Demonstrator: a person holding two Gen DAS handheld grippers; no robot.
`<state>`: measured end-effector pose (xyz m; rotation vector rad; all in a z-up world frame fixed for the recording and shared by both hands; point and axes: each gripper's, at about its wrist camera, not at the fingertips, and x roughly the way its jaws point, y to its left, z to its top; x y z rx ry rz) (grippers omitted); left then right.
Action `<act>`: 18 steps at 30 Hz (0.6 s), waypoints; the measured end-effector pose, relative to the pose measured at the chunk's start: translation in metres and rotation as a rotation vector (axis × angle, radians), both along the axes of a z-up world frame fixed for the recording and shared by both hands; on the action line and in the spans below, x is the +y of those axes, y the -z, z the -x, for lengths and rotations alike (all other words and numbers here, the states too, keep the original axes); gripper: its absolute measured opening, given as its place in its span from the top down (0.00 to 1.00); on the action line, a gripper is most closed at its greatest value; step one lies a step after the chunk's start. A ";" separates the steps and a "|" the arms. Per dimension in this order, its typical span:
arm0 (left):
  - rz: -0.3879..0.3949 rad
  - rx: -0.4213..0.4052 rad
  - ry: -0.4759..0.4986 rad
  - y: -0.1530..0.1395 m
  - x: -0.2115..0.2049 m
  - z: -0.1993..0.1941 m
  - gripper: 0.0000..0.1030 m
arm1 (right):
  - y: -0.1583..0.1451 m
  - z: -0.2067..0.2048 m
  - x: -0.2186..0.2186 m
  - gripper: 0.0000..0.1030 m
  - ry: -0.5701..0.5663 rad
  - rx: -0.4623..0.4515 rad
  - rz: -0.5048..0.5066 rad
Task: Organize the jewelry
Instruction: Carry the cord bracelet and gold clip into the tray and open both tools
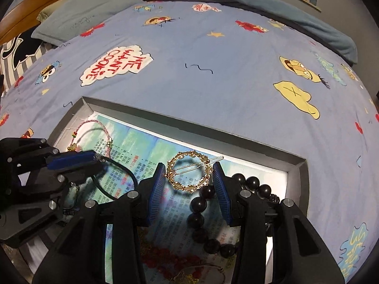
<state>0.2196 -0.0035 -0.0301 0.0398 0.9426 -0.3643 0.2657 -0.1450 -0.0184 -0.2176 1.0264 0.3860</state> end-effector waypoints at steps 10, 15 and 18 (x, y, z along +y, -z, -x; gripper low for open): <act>-0.008 0.032 -0.076 0.005 0.012 -0.009 0.87 | 0.004 -0.002 0.006 0.60 -0.014 0.010 0.033; -0.005 0.051 -0.080 0.008 0.012 -0.012 0.84 | 0.004 -0.001 0.006 0.60 -0.016 0.008 0.036; -0.011 0.046 -0.085 0.007 0.012 -0.011 0.78 | 0.002 0.000 0.005 0.60 -0.015 0.009 0.034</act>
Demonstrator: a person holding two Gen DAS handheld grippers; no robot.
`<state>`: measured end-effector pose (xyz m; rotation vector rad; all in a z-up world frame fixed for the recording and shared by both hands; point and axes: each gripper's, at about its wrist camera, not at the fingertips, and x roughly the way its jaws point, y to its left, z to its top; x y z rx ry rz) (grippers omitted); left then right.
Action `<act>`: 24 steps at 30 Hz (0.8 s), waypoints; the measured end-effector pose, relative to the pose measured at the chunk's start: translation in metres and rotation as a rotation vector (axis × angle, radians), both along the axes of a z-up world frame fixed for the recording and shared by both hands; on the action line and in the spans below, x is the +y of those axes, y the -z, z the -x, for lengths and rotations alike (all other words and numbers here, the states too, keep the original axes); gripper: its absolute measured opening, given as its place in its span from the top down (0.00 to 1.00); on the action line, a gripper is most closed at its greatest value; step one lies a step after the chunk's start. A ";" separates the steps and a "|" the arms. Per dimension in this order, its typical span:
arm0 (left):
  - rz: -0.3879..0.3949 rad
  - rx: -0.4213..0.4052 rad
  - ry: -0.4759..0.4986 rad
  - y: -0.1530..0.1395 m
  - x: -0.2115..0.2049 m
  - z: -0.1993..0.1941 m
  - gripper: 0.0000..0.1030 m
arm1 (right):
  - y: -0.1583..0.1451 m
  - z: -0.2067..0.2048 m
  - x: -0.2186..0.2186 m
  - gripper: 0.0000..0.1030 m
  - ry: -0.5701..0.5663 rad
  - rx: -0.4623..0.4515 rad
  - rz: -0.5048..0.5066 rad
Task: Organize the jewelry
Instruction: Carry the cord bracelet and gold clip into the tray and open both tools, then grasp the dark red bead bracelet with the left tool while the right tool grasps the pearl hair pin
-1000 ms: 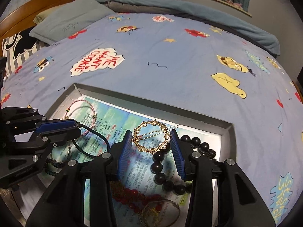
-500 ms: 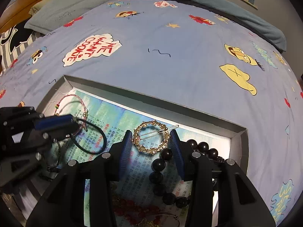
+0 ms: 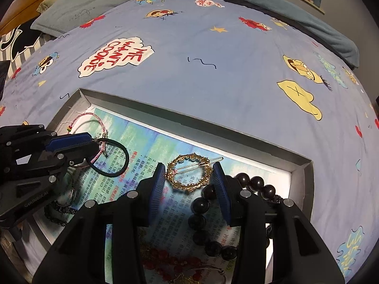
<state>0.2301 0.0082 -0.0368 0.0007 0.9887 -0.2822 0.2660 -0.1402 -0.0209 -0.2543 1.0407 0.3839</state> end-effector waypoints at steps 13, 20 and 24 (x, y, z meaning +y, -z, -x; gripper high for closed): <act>0.019 -0.052 -0.028 -0.018 0.007 0.020 0.40 | -0.021 0.022 -0.022 0.39 0.035 -0.021 -0.043; 0.023 -0.113 -0.045 -0.037 0.010 0.045 0.25 | -0.048 0.051 -0.043 0.16 0.066 -0.082 -0.081; 0.007 -0.156 -0.033 -0.050 0.008 0.060 0.20 | -0.062 0.069 -0.053 0.05 0.094 -0.128 -0.108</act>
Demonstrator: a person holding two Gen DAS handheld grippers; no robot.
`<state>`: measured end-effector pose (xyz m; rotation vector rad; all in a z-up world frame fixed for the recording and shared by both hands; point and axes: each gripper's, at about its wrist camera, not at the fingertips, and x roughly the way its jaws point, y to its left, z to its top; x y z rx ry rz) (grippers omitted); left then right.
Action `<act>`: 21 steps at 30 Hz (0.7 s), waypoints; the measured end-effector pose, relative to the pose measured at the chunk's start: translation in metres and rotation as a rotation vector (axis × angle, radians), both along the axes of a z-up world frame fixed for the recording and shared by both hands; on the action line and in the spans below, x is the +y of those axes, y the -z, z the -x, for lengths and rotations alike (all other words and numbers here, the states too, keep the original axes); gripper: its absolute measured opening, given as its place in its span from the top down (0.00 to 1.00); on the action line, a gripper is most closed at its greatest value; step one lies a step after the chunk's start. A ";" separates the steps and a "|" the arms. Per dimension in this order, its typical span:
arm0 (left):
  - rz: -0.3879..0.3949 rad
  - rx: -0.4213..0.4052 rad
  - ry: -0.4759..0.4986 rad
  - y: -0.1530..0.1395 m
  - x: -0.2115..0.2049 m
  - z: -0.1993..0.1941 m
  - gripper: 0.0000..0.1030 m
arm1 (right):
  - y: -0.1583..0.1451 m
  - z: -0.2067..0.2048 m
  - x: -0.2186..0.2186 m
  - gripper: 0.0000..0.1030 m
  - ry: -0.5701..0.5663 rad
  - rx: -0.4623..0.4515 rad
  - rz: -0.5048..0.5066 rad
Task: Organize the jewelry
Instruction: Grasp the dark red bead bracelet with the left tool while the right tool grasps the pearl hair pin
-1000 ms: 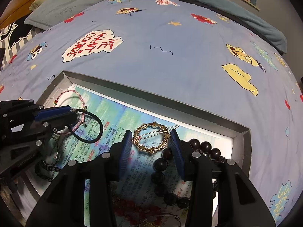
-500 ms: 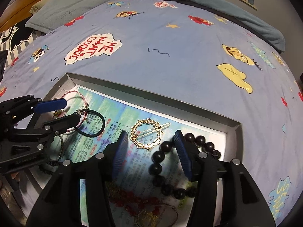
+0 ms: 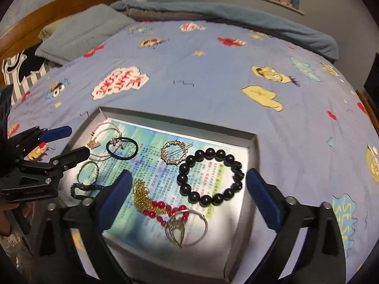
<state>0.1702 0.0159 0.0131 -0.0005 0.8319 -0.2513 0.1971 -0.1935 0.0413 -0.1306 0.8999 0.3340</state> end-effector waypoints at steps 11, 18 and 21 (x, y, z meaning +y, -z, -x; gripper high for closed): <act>-0.037 -0.068 -0.022 -0.025 0.004 0.036 0.10 | -0.020 0.041 -0.017 0.05 0.059 -0.061 -0.031; -0.029 -0.071 -0.014 -0.027 0.015 0.061 0.10 | -0.026 0.070 -0.027 0.05 0.075 -0.093 -0.025; -0.050 -0.083 -0.009 -0.028 0.019 0.074 0.09 | -0.026 0.086 -0.031 0.05 0.067 -0.102 -0.022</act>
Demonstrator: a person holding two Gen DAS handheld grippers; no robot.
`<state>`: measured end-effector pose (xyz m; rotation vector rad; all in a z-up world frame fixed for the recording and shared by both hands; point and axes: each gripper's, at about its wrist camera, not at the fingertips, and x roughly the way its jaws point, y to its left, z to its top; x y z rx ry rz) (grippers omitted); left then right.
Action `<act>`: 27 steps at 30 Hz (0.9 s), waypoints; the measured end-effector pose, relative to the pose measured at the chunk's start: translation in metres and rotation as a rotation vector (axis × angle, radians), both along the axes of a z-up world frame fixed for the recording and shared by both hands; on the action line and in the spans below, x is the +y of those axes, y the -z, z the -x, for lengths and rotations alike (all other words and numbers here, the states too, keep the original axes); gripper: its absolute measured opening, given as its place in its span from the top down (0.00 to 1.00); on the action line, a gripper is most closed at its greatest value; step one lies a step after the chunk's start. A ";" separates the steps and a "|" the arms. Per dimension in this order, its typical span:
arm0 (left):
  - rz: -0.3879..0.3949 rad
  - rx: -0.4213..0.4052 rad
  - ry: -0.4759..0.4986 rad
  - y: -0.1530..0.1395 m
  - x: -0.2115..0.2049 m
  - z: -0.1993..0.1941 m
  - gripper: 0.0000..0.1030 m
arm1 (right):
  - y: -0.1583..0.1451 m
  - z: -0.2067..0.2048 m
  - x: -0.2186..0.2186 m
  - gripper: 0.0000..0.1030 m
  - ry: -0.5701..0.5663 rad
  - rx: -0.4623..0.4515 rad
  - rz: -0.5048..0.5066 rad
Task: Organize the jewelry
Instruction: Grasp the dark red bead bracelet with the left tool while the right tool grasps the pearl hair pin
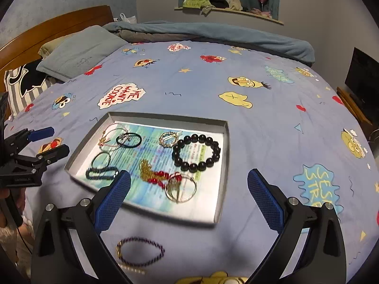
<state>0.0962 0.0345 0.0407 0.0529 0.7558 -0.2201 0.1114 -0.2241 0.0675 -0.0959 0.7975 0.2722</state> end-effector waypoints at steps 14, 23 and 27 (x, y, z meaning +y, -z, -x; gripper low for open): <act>-0.025 0.033 0.027 0.020 0.002 0.034 0.09 | 0.023 0.046 -0.009 0.05 -0.004 0.027 0.022; -0.034 0.067 0.054 0.038 -0.006 0.050 0.09 | 0.048 0.066 -0.025 0.05 0.019 0.072 -0.004; -0.012 0.082 0.091 0.046 -0.016 0.056 0.09 | 0.058 0.074 -0.031 0.05 0.017 0.085 -0.006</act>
